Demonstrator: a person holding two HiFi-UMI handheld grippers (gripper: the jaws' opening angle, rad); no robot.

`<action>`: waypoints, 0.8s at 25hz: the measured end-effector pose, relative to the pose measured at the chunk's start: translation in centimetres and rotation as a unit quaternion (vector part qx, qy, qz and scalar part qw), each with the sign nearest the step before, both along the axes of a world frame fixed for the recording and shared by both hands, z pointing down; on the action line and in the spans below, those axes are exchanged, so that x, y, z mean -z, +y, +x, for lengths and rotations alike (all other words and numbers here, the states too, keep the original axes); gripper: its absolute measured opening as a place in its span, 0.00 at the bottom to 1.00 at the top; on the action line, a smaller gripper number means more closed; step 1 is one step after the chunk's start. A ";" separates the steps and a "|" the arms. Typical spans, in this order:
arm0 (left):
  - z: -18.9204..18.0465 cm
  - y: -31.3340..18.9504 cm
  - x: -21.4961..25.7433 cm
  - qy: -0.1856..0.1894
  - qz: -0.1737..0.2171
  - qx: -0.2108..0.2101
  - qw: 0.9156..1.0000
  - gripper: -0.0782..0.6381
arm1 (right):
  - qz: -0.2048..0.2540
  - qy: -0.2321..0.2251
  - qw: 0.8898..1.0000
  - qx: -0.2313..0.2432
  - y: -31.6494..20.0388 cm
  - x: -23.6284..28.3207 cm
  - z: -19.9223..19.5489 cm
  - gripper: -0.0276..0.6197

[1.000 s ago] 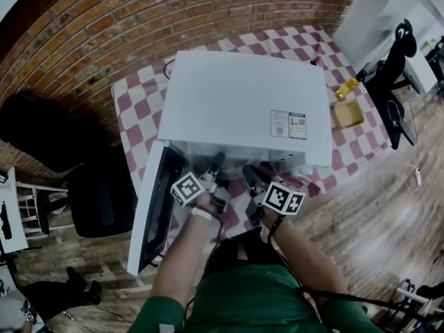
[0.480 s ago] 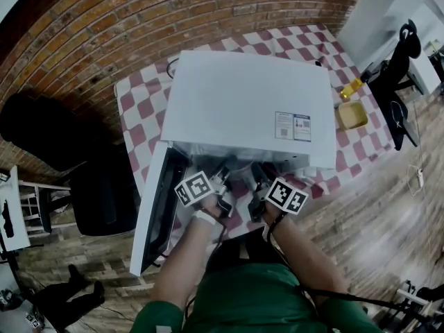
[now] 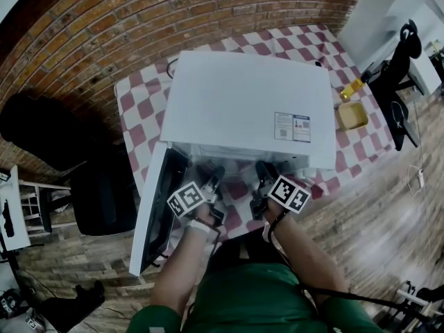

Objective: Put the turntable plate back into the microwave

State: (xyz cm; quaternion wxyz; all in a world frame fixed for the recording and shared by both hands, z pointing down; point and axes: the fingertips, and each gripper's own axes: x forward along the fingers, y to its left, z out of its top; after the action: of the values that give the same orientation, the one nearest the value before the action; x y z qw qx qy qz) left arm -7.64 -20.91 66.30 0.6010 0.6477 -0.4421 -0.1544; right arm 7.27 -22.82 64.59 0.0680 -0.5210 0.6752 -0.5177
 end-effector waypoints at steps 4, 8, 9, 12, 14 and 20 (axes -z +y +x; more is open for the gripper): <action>-0.4 0.4 0.6 -0.006 0.008 0.007 1.000 0.23 | -0.001 -0.002 1.000 0.002 -0.1 -0.1 0.0 0.15; -0.4 0.3 0.8 -0.001 0.003 0.014 1.000 0.22 | 0.004 -0.001 1.000 0.012 -0.1 -0.1 0.0 0.15; -0.4 0.2 0.9 0.001 0.005 0.016 1.000 0.22 | 0.004 0.000 1.000 0.013 0.0 -0.1 -0.1 0.19; -0.2 -0.4 1.1 0.002 0.009 0.018 1.000 0.21 | -0.005 -0.016 1.000 0.019 1.1 0.0 -0.9 0.24; 0.0 -0.8 1.1 0.002 0.009 0.018 1.000 0.21 | -0.012 -0.035 0.999 0.032 2.0 0.0 -2.2 0.24; 0.2 -2.4 1.1 0.000 0.007 0.020 1.000 0.21 | -0.025 -0.045 0.997 0.057 2.6 -0.1 -4.2 0.15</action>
State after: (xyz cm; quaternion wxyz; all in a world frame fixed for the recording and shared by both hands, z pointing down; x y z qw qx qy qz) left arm -7.40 -23.29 65.21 0.5936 0.6428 -0.4536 -0.1691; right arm 3.11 -20.25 64.73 0.0561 -0.4591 0.6870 -0.5604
